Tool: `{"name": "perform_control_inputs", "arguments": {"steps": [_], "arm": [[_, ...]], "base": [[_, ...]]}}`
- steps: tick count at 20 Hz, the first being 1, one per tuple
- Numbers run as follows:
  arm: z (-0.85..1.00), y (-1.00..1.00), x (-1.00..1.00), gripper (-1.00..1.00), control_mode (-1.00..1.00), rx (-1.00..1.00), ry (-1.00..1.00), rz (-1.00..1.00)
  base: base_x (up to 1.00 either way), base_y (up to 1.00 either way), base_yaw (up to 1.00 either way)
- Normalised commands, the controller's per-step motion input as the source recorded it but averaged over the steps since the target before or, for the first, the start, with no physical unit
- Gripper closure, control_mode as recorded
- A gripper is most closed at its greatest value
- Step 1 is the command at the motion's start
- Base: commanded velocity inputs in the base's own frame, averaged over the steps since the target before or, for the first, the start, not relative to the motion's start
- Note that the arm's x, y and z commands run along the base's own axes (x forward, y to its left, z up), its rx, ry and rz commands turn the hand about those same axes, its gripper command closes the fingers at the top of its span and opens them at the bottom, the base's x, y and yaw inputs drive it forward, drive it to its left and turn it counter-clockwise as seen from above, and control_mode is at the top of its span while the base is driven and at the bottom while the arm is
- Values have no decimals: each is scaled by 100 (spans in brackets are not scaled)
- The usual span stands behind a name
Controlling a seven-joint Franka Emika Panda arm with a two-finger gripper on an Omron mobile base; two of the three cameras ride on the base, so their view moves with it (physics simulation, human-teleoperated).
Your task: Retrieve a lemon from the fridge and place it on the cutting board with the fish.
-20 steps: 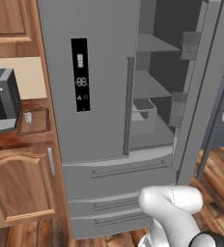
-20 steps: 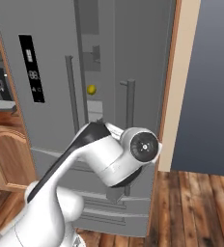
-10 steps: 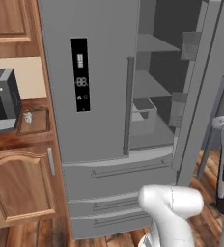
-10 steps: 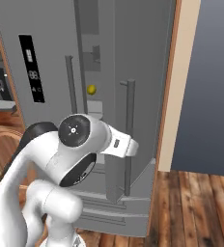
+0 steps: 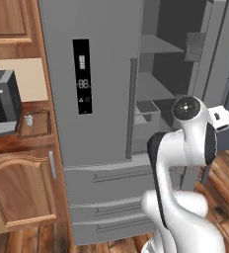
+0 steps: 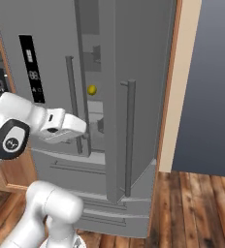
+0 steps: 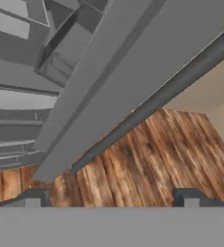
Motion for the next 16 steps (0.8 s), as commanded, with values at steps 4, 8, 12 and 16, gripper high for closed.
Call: {"name": "perform_control_inputs", "arguments": {"steps": [4,8,12,16], "arm": [[0,29,42,-100,-100,-38,40,-10],[1,3,51,-100,-100,-14,29,0],[0,0,47,-100,-100,-1,10,0],[-4,0,30,-100,-100,-1,1,0]], "base": [[0,0,0],[0,0,0],[0,0,0],[0,0,0]]}}
